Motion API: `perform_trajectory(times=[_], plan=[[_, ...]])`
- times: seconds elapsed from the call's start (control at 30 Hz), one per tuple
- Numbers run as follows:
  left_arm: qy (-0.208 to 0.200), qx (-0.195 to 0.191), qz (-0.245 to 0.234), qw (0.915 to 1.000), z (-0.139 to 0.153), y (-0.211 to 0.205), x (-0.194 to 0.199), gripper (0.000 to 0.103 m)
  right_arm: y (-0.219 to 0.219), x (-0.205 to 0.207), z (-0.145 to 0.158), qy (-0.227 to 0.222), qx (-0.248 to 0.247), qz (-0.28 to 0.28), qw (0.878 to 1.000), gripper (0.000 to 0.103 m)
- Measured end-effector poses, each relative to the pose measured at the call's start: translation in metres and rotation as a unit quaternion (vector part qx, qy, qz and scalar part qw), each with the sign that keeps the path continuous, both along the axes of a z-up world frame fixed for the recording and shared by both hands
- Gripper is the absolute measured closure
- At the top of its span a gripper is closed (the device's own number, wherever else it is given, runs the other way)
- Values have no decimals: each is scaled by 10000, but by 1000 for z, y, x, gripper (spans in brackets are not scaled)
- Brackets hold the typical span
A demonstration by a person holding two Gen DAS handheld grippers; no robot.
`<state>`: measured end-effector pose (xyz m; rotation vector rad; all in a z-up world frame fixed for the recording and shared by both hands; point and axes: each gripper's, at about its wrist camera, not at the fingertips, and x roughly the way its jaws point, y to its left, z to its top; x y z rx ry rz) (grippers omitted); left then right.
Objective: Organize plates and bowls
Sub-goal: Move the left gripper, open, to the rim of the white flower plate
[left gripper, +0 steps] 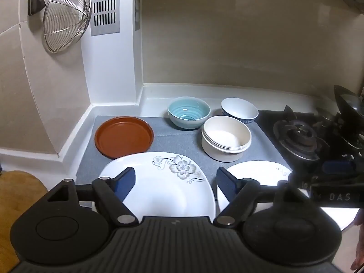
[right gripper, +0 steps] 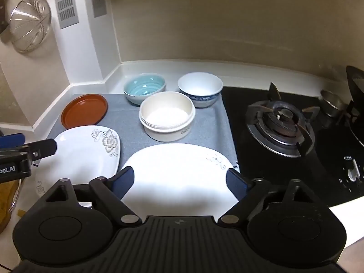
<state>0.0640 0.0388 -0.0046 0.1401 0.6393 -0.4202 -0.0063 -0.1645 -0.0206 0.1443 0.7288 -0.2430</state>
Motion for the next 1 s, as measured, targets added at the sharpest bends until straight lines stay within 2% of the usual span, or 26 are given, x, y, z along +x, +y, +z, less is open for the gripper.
perform_trajectory(times=[0.03, 0.13, 0.2, 0.3, 0.37, 0.47, 0.63, 0.73, 0.87, 1.0], plan=[[-3, -1, 7, 10000, -1, 1, 1, 26, 3, 1, 1, -59, -38, 5, 10000, 16], [176, -108, -61, 9998, -6, 9, 4, 41, 6, -2, 5, -150, -71, 33, 9999, 16], [284, -193, -122, 9993, -9, 13, 5, 55, 14, -2, 6, -186, -99, 19, 9998, 20], [315, -210, -189, 9991, -13, 15, 2, 62, 19, -5, 7, -95, 43, -39, 9999, 25], [378, -214, -264, 9987, -15, 14, 1, 64, 18, -4, 4, 7, 114, -76, 9999, 38], [447, -202, -321, 9983, -17, 10, 0, 64, 15, -7, 3, -1, 113, -130, 9999, 45], [549, -195, -240, 9980, -14, 3, 7, 64, 8, 5, 1, 82, 184, 64, 9998, 45], [341, -116, -261, 9990, -9, 3, 7, 63, 5, 12, 4, 25, 317, 72, 9995, 44], [502, -168, -201, 9984, -12, 6, 10, 63, 11, 21, -1, 292, 251, 253, 9989, 44], [450, -139, -282, 9985, -11, 6, 9, 63, 8, 20, 1, 291, 198, 199, 9992, 44]])
